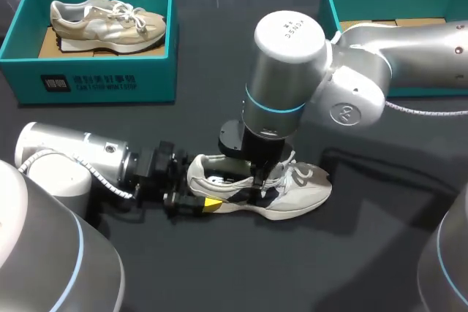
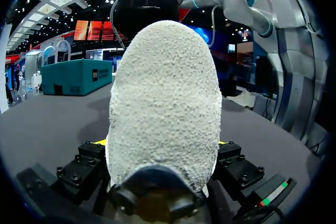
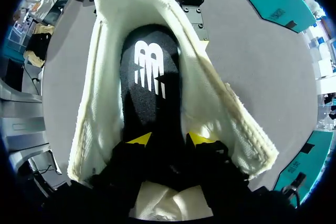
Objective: Take the shoe out of the shoebox, open the shoe tongue, remove and reinsert the insole, then place the shoe into the shoebox
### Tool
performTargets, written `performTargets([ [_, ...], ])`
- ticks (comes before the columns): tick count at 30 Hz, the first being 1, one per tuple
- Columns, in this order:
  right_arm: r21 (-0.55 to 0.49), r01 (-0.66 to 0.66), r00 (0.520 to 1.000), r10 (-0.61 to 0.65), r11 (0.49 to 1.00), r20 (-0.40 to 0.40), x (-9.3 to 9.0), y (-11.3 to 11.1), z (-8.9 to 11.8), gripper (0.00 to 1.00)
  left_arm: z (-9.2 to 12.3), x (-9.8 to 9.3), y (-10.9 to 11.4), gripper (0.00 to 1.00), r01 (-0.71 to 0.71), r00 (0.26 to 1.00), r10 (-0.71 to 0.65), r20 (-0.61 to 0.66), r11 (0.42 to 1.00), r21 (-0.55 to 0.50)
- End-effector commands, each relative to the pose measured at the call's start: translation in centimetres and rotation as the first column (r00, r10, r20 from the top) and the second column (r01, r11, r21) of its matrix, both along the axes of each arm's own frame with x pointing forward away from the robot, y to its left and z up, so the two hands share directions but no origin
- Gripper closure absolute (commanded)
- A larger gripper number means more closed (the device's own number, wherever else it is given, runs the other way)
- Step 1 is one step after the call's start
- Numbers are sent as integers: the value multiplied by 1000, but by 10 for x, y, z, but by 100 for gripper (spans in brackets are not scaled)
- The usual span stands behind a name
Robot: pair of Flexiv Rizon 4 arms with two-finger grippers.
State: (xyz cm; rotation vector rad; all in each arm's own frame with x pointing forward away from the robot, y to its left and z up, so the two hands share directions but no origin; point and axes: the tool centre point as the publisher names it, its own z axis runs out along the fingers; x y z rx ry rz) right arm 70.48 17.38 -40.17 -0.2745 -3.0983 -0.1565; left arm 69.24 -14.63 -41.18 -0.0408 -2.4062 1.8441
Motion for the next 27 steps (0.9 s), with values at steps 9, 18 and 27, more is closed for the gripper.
performTargets([
  [9, 29, 6, 993, -2, 1000, -120, -11, 17, -28, 67, -2, -2, 0, 100, -1, 1000, 1, 1, 1000, 0],
  [18, 17, 31, 992, -28, 999, -121, -28, 14, -18, 100, -2, -2, 0, 100, -1, 1000, 1, 1, 1000, 0],
  [27, 46, 47, 998, -45, 998, -33, -31, 10, -1, 100, -2, -2, 0, 100, -1, 1000, 1, 1, 1000, 0],
])
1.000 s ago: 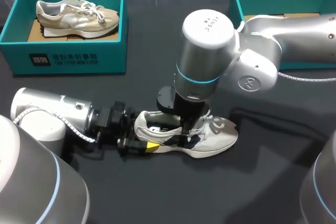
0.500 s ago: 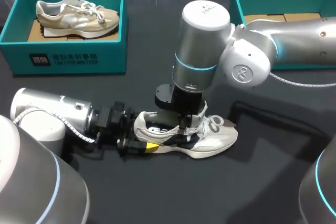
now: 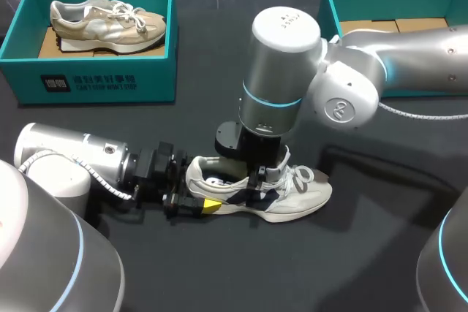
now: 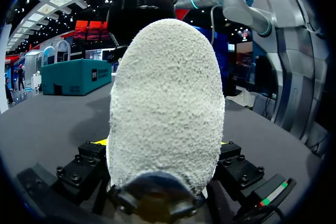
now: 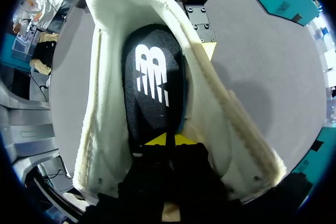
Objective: Take the shoe out of the shoebox, open the shoe tongue, remove and reinsert the insole, then place the shoe into the shoebox
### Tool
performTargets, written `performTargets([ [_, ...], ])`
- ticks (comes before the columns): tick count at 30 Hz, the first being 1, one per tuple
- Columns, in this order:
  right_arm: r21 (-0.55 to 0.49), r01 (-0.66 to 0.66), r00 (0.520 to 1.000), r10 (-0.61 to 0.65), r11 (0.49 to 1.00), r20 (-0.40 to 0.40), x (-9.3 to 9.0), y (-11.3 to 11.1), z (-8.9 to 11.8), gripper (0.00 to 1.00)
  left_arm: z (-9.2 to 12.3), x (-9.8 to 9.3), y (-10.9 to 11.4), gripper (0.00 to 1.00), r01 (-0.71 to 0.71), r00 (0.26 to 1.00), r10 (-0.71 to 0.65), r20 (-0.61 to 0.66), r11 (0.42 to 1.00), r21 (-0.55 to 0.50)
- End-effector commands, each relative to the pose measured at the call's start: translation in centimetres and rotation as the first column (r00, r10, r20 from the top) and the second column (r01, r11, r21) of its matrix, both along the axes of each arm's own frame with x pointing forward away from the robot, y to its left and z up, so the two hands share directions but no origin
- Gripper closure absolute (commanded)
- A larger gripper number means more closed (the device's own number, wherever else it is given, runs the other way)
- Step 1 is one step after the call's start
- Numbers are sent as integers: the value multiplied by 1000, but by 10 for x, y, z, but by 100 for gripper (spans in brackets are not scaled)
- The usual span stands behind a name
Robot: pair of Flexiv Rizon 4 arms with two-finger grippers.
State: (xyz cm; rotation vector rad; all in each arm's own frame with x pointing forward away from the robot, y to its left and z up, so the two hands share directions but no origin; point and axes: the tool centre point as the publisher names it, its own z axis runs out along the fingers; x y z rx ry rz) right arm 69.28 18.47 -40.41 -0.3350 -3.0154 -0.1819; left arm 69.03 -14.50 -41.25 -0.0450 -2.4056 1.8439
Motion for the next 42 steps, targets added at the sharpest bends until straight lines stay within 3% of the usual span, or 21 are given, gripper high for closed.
performTargets([
  [1, 31, 6, 998, -8, 1000, 59, -19, -2, 5, 100, -1, 0, -1, 100, -3, 1000, 3, 0, 1000, 0],
  [14, 180, -53, 972, 9, 982, 234, -12, -9, 37, 100, -1, 0, -1, 100, -3, 1000, 3, 0, 1000, 0],
  [32, 330, -105, 964, 14, 938, 267, 5, -16, 41, 100, -1, 0, -1, 100, -3, 1000, 3, 0, 1000, 0],
  [42, 416, -167, 946, 27, 894, 323, 7, -28, 47, 100, -1, 0, -1, 100, -3, 1000, 3, 0, 1000, 0],
])
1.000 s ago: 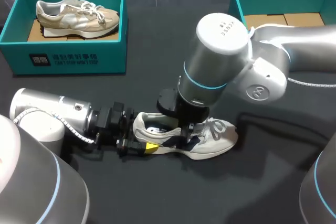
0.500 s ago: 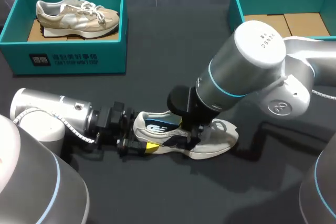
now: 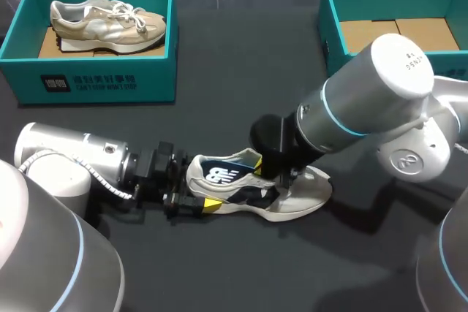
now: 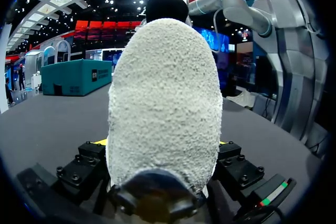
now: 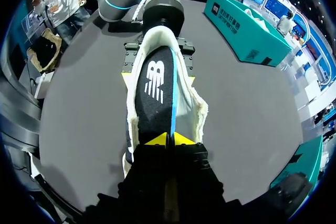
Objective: Take the shoe out of the shoebox, open the shoe tongue, remove and reinsert the insole, then place the shoe into the shoebox
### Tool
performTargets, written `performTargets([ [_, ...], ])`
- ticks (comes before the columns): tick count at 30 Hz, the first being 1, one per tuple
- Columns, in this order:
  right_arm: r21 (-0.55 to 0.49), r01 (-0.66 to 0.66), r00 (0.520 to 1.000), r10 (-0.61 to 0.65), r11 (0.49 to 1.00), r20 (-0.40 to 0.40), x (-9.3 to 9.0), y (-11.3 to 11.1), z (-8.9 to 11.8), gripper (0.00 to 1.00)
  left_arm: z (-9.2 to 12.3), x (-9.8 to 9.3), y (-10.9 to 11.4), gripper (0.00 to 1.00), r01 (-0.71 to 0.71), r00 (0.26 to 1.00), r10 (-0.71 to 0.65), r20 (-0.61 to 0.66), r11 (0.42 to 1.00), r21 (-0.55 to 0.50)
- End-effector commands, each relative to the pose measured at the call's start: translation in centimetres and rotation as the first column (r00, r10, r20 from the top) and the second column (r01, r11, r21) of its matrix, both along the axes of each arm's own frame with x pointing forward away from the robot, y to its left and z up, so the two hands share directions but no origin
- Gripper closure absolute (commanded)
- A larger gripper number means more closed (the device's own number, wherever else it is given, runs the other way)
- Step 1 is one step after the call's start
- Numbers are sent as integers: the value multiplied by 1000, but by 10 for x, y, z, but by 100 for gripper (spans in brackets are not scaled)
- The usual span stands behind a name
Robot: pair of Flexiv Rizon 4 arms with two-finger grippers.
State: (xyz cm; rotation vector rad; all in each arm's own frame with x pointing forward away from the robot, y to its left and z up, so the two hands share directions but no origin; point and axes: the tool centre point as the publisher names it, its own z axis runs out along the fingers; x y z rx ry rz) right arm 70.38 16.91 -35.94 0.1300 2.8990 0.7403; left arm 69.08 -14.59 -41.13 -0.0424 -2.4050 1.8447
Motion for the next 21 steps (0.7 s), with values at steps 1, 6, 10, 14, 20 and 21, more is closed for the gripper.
performTargets([
  [1, 103, -22, 1000, 20, 994, 22, -4, -14, 3, 100, -2, 0, 0, 100, -2, 1000, 2, 1, 1000, 0],
  [6, 130, -76, 996, 69, 989, 60, 0, -14, 9, 100, -2, 0, 0, 100, -2, 1000, 2, 1, 1000, 0],
  [10, 143, -104, 992, 92, 984, 88, 2, -15, 15, 100, -2, 0, 0, 100, -2, 1000, 2, 1, 1000, 0],
  [14, 141, -111, 991, 98, 984, 96, 3, -18, 20, 100, -2, 0, 0, 100, -2, 1000, 2, 1, 1000, 0],
  [20, 148, -112, 991, 100, 983, 85, 5, -26, 18, 100, -2, 0, 0, 100, -2, 1000, 2, 1, 1000, 0],
  [21, 152, -115, 991, 103, 982, 83, 5, -27, 17, 100, -2, 0, 0, 100, -2, 1000, 2, 1, 1000, 0],
])
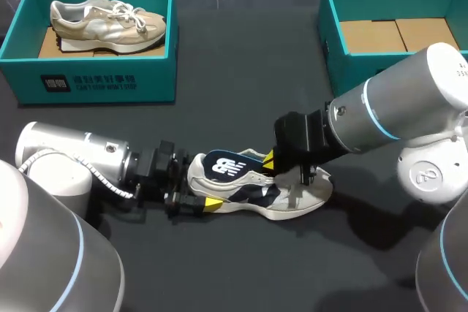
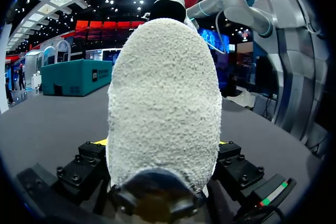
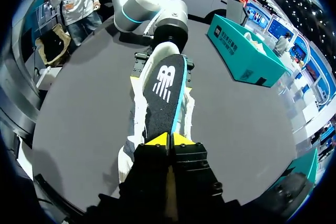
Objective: Take the shoe out of the shoebox, open the shoe tongue, remove and reinsert the insole, then place the shoe into the shoebox
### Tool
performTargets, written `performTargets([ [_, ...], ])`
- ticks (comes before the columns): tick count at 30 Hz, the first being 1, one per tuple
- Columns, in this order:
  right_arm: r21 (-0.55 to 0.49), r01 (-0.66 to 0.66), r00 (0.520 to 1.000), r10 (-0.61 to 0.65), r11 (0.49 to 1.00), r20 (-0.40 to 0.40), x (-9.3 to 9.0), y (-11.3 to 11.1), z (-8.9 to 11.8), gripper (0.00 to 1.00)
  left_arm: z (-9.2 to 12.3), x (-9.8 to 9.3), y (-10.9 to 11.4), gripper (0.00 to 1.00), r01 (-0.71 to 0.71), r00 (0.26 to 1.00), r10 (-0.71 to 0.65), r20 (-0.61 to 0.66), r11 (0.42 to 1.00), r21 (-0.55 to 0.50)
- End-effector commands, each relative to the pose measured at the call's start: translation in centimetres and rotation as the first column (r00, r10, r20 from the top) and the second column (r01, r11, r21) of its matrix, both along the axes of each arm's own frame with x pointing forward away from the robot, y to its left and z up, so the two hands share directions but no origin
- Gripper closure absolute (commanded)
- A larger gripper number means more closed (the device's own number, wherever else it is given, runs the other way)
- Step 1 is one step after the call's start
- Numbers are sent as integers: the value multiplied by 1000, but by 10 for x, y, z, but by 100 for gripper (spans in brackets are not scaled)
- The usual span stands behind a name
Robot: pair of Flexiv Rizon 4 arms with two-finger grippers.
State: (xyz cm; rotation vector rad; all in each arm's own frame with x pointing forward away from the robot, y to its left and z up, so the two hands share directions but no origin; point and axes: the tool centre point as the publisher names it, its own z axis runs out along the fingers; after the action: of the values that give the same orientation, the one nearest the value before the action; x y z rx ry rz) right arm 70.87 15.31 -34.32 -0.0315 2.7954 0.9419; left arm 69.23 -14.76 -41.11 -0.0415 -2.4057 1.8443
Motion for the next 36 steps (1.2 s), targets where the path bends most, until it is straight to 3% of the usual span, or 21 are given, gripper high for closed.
performTargets([
  [1, 30, -19, 1000, 19, 999, -2, 1, -11, 0, 100, -2, -2, 1, 100, -1, 1000, 1, 1, 1000, 0],
  [21, -94, -249, 968, 248, 964, -21, 9, 45, 28, 100, -2, -2, 1, 100, -1, 1000, 1, 1, 1000, 0],
  [31, -102, -288, 958, 286, 952, -35, -2, 60, 35, 100, -2, -2, 1, 100, -1, 1000, 1, 1, 1000, 0],
  [36, -121, -261, 964, 252, 958, -85, -5, 66, 37, 100, -2, -2, 1, 100, -1, 1000, 1, 1, 1000, 0],
])
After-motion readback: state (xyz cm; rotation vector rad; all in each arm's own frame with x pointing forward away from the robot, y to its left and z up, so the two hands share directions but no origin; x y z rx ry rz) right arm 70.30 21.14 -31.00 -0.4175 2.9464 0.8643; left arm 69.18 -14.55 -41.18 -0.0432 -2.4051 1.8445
